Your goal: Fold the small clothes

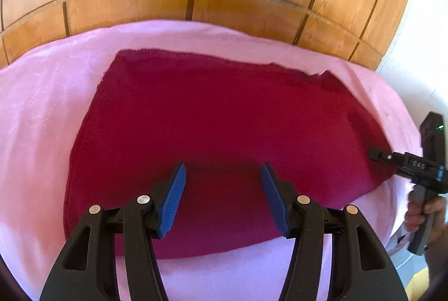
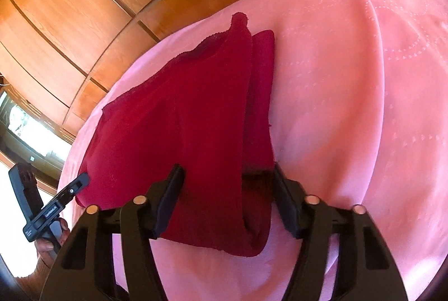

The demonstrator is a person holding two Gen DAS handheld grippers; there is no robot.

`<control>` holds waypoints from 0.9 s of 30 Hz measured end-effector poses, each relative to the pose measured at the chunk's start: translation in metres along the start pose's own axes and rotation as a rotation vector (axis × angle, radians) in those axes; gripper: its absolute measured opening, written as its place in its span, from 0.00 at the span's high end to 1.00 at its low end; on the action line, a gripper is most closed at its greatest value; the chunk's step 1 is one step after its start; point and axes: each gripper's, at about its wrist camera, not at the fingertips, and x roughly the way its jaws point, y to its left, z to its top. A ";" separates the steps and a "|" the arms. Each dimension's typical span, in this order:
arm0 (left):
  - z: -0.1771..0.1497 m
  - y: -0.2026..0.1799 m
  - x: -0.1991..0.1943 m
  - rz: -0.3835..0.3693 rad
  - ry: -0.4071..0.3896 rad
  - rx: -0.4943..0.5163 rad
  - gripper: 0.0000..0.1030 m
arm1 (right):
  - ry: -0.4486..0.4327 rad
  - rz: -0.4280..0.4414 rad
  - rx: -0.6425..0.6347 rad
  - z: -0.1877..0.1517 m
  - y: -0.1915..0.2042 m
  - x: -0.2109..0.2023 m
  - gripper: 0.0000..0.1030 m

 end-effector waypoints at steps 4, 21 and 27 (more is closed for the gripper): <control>0.003 0.003 0.003 -0.003 0.005 -0.022 0.47 | -0.006 -0.035 -0.072 0.003 0.025 -0.006 0.74; 0.009 0.087 -0.042 -0.161 -0.047 -0.249 0.53 | -0.047 0.233 -0.266 0.033 0.196 0.000 0.80; 0.017 0.129 -0.064 -0.144 -0.085 -0.325 0.53 | 0.066 0.287 -0.360 0.017 0.272 0.075 0.80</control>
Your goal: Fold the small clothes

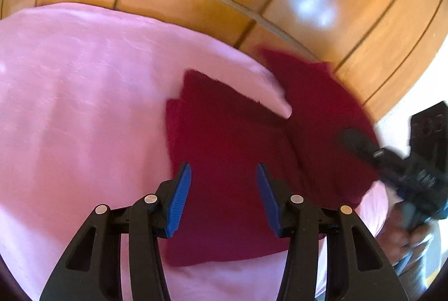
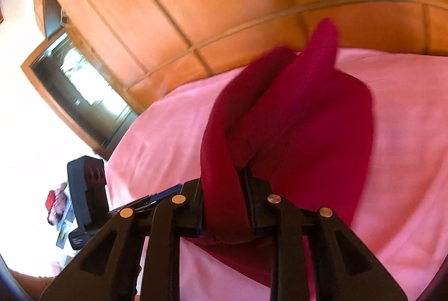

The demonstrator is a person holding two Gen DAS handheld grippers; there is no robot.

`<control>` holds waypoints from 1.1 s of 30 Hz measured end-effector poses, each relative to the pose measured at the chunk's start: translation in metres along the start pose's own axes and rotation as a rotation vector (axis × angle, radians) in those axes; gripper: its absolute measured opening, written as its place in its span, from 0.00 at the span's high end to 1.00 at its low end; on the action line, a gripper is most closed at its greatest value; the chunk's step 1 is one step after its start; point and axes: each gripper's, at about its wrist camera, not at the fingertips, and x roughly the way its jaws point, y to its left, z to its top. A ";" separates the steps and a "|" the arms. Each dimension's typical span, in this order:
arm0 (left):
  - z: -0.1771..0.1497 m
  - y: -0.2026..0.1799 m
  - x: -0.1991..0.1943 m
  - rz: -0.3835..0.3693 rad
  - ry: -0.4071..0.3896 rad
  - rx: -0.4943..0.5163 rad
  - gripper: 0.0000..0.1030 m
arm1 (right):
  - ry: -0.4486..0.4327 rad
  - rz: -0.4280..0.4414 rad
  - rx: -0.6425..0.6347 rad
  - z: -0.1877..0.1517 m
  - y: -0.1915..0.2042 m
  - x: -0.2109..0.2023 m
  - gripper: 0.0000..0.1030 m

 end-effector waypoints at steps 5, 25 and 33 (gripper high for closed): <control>0.008 0.033 -0.019 -0.068 -0.028 -0.124 0.53 | 0.128 -0.037 -0.065 -0.019 0.024 0.057 0.80; 0.040 -0.002 0.044 -0.146 0.221 -0.056 0.46 | 0.016 -0.138 -0.103 -0.109 -0.021 -0.082 0.42; 0.035 -0.014 0.050 -0.057 0.196 0.034 0.84 | 0.030 -0.352 -0.198 -0.114 -0.025 -0.037 0.74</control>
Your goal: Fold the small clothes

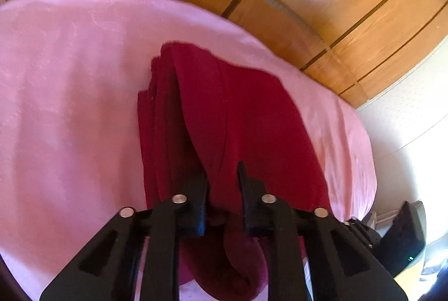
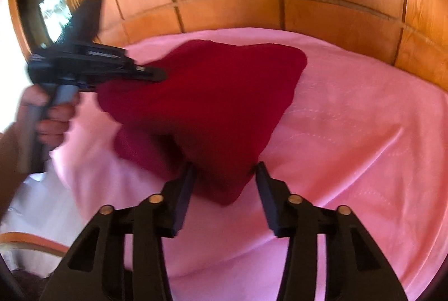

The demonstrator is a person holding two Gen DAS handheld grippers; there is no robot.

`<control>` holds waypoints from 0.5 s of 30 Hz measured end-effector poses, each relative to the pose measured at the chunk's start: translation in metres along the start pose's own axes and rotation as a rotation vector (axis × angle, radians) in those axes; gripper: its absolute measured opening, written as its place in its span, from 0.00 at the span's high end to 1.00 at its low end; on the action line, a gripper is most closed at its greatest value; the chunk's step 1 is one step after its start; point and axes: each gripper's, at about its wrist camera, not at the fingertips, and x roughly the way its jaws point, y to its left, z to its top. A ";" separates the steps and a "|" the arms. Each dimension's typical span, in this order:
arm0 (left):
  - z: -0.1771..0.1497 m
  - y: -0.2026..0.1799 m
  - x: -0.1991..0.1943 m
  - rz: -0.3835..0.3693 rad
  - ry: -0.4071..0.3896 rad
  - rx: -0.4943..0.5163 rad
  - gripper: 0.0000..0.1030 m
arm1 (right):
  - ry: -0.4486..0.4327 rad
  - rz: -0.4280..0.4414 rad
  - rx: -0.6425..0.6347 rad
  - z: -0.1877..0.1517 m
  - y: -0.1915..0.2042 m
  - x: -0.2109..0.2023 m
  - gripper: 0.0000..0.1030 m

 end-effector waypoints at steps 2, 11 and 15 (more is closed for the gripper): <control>-0.010 0.000 -0.015 0.025 -0.041 0.012 0.85 | -0.017 0.005 -0.004 -0.002 0.001 -0.006 0.80; -0.051 0.012 -0.004 0.190 -0.066 0.040 0.84 | 0.044 0.036 -0.070 -0.020 0.009 0.004 0.78; -0.056 -0.006 -0.018 0.267 -0.119 0.113 0.84 | 0.050 0.096 -0.029 -0.016 -0.010 -0.015 0.56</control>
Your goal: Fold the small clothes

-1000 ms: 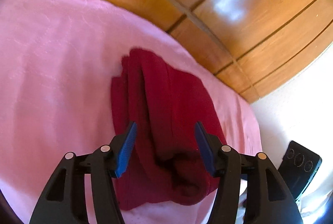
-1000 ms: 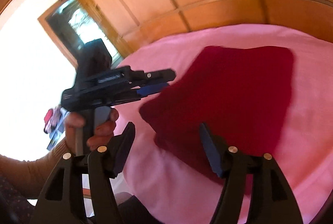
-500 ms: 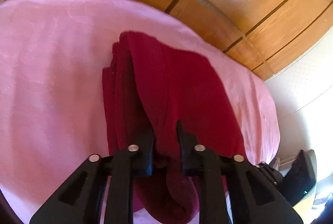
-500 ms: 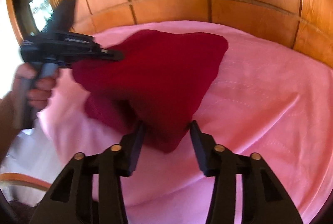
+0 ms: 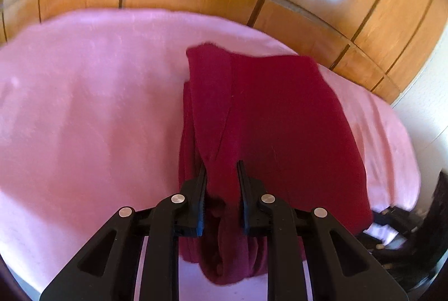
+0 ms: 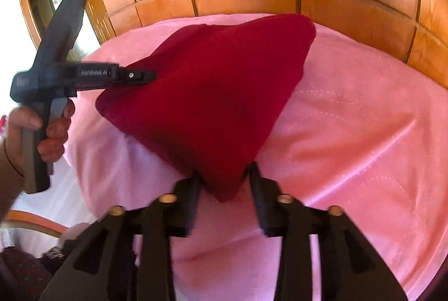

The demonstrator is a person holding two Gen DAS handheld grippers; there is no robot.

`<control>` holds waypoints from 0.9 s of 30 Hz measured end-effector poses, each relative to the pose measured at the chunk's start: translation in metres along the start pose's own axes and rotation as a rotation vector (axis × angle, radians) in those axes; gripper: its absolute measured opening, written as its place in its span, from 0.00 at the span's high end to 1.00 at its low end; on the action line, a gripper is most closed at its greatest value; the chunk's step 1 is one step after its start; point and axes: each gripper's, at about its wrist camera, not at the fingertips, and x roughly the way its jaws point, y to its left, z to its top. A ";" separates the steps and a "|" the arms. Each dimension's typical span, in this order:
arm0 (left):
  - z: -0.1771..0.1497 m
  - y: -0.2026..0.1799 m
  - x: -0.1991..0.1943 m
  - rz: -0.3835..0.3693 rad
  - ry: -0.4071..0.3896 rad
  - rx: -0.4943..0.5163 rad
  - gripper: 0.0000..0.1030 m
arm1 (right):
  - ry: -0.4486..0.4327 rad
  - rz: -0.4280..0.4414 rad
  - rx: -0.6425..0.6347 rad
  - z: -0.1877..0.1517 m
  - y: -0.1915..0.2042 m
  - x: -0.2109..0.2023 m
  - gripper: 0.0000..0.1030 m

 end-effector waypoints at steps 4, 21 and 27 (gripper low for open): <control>0.001 -0.008 -0.007 0.076 -0.036 0.054 0.69 | -0.069 0.026 0.063 0.015 -0.016 -0.032 0.48; -0.009 -0.012 -0.009 0.119 -0.087 0.108 0.66 | -0.091 -0.034 0.162 0.134 -0.012 0.040 0.34; -0.013 -0.007 -0.006 0.102 -0.080 0.088 0.66 | -0.061 -0.060 0.152 0.142 -0.007 0.066 0.33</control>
